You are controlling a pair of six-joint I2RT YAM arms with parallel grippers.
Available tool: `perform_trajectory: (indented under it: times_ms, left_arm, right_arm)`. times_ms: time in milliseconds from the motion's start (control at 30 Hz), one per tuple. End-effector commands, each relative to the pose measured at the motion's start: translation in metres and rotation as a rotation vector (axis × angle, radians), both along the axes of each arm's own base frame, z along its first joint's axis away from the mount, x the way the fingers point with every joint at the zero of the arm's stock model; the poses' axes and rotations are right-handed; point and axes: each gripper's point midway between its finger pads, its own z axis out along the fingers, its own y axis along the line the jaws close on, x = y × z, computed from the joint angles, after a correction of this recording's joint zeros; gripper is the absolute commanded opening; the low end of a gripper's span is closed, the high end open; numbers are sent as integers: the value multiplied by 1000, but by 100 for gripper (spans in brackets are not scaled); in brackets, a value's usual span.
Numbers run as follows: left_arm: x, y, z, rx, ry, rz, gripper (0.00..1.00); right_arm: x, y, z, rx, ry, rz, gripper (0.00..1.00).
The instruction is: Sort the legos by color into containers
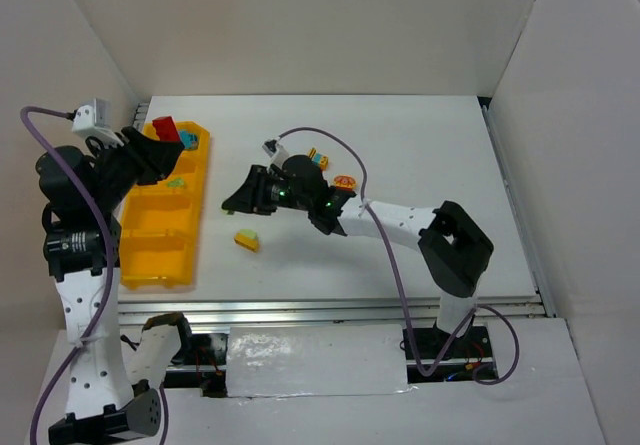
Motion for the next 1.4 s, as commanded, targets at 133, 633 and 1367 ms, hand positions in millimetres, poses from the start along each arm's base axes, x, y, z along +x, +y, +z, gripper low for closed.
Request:
perform_trajectory:
  times_ms: [133,633,1367]
  left_arm:
    - [-32,-26,48,-17,-111,-121,0]
    - [-31,-20,45,-13,-93,-82,0]
    - [-24,28,13,-54,31,233,0]
  right_arm:
    - [27,40,12,42,7,-61,0]
    - [28,46,6,44,-13,-44,0]
    - [148,133,0,325,31,-250,0]
